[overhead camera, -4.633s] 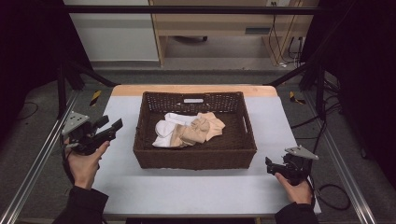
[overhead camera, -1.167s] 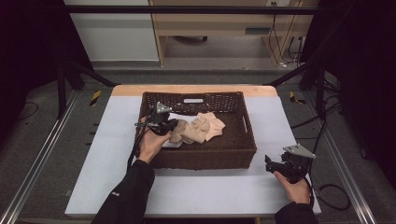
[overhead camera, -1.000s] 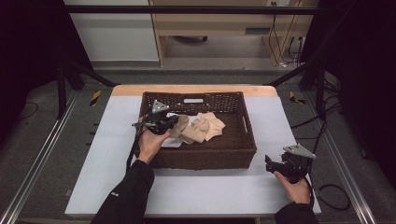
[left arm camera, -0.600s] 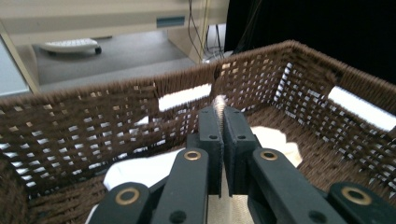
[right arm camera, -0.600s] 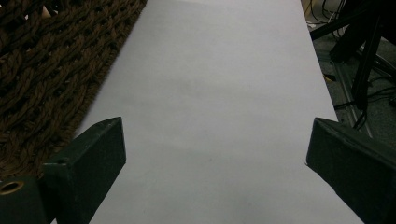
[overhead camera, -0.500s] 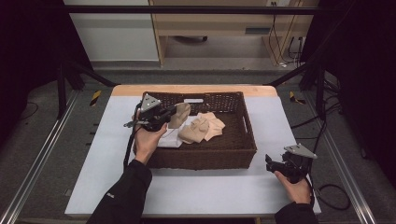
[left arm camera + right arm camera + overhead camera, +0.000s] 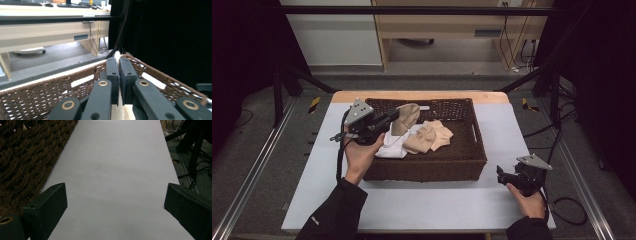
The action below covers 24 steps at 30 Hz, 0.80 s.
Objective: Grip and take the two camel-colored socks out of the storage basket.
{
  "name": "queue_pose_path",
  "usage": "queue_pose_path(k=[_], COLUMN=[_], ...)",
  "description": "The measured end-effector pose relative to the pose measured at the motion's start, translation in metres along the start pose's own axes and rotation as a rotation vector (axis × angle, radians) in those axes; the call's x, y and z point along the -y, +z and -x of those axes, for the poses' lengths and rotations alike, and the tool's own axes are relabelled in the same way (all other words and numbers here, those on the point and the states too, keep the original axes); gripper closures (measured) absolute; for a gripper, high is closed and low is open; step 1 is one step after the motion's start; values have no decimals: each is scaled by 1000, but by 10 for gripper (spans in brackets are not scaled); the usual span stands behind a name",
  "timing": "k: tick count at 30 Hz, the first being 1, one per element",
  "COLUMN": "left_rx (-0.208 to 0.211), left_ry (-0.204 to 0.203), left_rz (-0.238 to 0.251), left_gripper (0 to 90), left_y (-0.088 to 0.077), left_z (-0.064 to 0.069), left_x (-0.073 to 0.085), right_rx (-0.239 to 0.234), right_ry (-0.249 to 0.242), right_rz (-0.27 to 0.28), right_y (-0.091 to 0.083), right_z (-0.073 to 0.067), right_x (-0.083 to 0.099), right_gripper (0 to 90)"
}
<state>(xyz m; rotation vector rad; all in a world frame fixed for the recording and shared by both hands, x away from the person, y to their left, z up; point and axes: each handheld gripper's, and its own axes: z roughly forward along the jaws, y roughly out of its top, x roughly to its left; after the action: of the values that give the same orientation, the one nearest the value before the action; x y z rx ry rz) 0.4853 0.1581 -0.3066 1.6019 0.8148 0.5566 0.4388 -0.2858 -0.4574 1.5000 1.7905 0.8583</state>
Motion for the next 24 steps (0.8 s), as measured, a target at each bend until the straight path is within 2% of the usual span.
queue_pose_path(k=[6,11,15,17,24], left_rx=[30,74,99,98,144], left_ry=[16,32,44,49,34], left_rz=[22,36,49,52,58], left_gripper=[868,867,867,867,867], left_y=[-20,-35,-47,-52,-71], left_z=[11,23,31,33,40], left_x=[-5,-4,-1,0,16], right_rx=[2,4,4,5,2], right_ry=[8,4,4,1,-2], right_rz=[4,6,9,10,9], right_y=[-2,-2,-3,-3,-4], right_z=[1,2,2,2,1], right_x=[0,0,-1,0,0], right_gripper=[50,49,50,50,50])
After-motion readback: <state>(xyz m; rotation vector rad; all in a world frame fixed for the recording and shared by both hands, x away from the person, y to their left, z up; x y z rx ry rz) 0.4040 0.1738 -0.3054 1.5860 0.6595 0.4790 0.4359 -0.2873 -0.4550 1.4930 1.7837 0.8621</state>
